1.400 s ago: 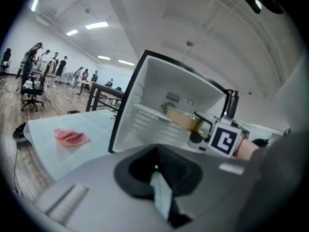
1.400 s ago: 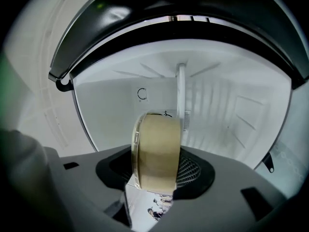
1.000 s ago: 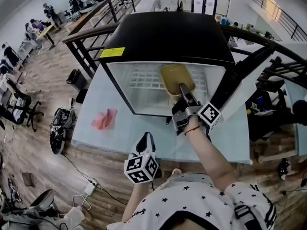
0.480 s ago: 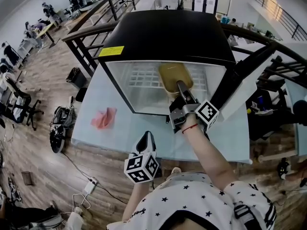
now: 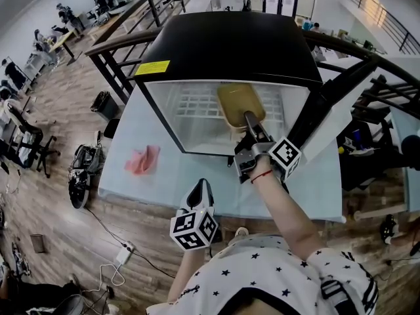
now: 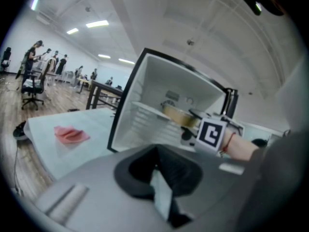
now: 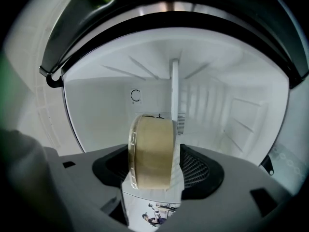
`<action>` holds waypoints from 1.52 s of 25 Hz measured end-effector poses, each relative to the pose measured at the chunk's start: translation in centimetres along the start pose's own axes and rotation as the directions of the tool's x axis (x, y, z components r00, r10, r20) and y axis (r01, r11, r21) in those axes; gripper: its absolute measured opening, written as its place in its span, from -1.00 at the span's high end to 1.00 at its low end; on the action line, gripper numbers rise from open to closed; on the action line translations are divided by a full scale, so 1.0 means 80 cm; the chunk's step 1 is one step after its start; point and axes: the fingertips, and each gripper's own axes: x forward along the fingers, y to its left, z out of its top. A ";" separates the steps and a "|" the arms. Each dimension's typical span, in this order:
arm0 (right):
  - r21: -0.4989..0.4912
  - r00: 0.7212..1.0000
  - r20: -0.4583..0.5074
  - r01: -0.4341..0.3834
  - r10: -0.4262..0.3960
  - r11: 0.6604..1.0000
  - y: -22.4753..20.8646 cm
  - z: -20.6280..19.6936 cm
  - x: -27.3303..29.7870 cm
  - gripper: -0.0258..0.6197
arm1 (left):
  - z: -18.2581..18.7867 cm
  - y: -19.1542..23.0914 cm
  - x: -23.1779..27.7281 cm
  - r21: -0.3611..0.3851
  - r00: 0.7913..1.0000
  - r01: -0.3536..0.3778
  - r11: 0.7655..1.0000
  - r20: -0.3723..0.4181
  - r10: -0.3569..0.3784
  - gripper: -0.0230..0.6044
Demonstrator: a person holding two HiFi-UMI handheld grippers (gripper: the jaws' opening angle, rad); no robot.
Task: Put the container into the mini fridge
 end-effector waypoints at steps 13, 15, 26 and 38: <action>-0.021 0.998 -0.029 -0.052 0.051 0.998 0.012 -0.007 -0.019 0.09 | 0.001 -0.002 -0.015 0.012 1.000 0.008 1.000 0.008 -0.008 0.91; -0.029 0.999 -0.031 -0.041 0.040 0.999 0.012 -0.008 -0.025 0.07 | 0.000 -0.003 -0.020 0.012 1.000 0.010 1.000 0.009 -0.010 0.91; -0.053 0.995 -0.094 -0.031 0.026 0.998 0.014 -0.027 -0.071 0.07 | -0.013 -0.015 -0.051 0.020 1.000 0.027 0.999 0.003 -0.027 0.91; -0.225 0.983 -0.181 -0.023 -0.018 0.974 0.030 -0.068 -0.153 0.14 | -0.034 -0.031 -0.096 0.021 0.999 0.042 0.999 -0.008 -0.042 0.91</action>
